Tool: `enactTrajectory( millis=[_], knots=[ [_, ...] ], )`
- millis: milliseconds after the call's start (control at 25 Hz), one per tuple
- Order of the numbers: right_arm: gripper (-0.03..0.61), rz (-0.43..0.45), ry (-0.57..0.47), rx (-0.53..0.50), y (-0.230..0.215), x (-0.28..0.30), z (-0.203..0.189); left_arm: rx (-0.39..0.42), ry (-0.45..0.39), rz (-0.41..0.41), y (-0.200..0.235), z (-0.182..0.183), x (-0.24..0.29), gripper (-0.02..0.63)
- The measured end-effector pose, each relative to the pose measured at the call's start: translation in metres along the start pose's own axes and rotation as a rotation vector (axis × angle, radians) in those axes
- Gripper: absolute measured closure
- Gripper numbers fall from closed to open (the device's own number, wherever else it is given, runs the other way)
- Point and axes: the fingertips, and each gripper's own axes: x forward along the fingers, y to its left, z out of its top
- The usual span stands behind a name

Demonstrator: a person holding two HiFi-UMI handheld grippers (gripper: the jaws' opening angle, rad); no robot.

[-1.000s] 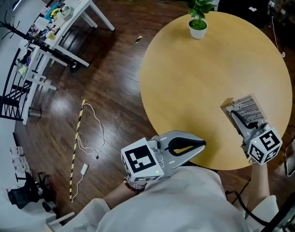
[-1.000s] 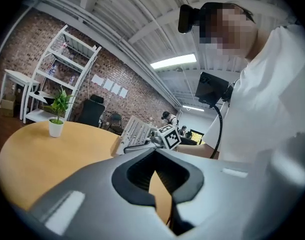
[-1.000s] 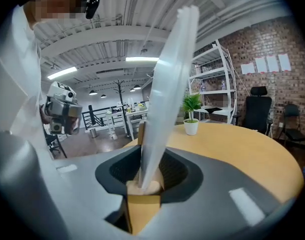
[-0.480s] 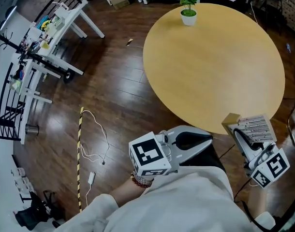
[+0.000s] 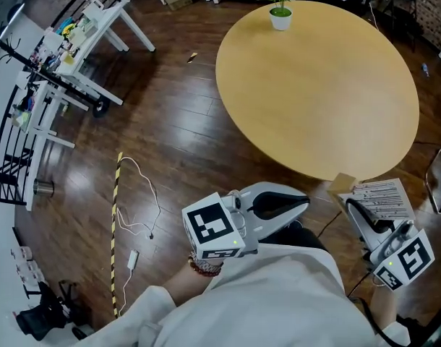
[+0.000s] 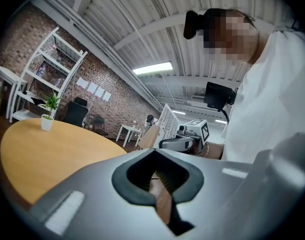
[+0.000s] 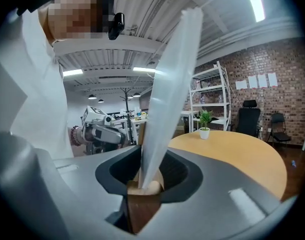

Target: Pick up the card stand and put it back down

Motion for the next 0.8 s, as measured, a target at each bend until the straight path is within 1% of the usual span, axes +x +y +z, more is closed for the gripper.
enactTrajectory(
  millis=[160,280,400,520,640,800],
  knots=[
    [0.459,0.045,-0.009,-0.001,0.008,-0.005,-0.005,0.019,0.012,0.029,-0.005,0.000,0.006,0.627],
    [0.459,0.072,-0.011,-0.010,0.013,-0.019,-0.014,0.010,0.014,0.028,-0.018,-0.006,0.019,0.627],
    [0.459,0.068,-0.033,-0.007,0.005,-0.043,-0.014,0.015,0.020,0.020,-0.030,-0.007,0.040,0.627],
    [0.460,0.060,-0.055,-0.007,-0.005,-0.061,-0.011,0.048,0.013,0.011,-0.041,0.001,0.059,0.627],
    [0.460,0.069,-0.057,-0.014,-0.007,-0.068,-0.016,0.084,0.026,-0.006,-0.051,0.005,0.072,0.627],
    [0.460,0.083,-0.065,-0.019,-0.003,-0.075,-0.020,0.104,0.041,-0.012,-0.062,-0.004,0.079,0.627]
  ],
)
